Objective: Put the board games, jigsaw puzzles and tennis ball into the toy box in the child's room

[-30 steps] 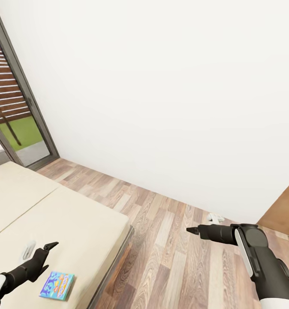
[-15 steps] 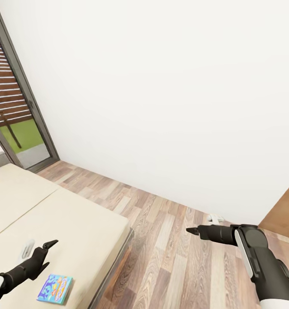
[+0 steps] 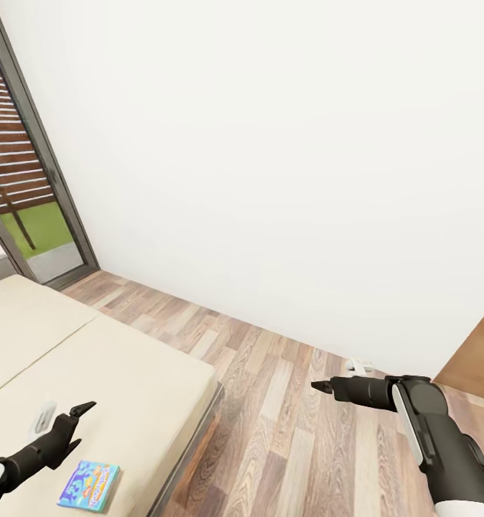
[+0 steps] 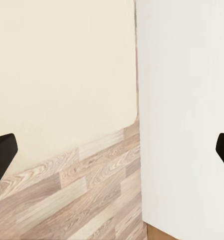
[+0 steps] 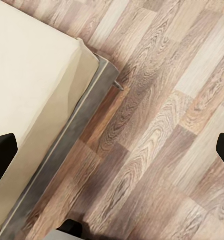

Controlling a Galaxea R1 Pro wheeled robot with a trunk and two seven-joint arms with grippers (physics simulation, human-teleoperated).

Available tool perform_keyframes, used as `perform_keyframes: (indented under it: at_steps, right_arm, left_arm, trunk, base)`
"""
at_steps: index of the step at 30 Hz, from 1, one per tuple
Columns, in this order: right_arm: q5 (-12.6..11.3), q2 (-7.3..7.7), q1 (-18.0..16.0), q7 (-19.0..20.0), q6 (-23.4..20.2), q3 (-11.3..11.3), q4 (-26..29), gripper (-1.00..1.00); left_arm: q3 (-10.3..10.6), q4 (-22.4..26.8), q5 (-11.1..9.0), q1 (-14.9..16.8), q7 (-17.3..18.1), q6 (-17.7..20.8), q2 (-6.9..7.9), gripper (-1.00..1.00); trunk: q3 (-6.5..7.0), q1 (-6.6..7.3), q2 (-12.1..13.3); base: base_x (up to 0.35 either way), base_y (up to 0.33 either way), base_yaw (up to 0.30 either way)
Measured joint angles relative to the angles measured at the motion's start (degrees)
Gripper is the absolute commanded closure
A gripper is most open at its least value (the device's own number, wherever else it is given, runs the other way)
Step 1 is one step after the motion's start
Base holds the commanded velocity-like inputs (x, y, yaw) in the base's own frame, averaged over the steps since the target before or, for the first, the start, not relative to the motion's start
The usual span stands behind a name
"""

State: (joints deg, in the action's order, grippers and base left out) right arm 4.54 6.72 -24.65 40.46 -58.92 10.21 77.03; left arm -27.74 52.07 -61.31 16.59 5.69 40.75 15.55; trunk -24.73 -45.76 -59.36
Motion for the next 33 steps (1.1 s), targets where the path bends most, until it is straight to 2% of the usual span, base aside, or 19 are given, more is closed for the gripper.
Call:
perform_keyframes:
  at_steps: [7, 18, 33]
  right_arm:
    - [0.01, -0.07, 0.0, 0.0, 0.05, 0.01, 0.0, -1.0]
    - [0.03, -0.13, -0.07, 0.0, 0.06, 0.02, -0.02, -1.0]
    - [0.1, -0.17, -0.09, -0.13, 0.1, -0.02, -0.07, -1.0]
  left_arm:
    - [-1.49, -0.21, 0.37, -0.02, -0.66, -0.04, 0.02, -1.0]
    - [-2.67, -0.58, 0.46, -0.03, -4.66, -0.19, 0.01, -1.0]
    - [-2.86, -0.72, 0.4, -0.12, -5.65, -0.23, -0.05, -1.0]
  trunk:
    - [-1.21, -1.54, -2.81]
    - [-3.17, -3.96, -7.22]
    - [-5.86, -7.25, -13.24]
  base:
    - [0.0, 0.0, 0.0]
    - [0.0, 0.0, 0.006]
    - [0.0, 0.0, 0.195]
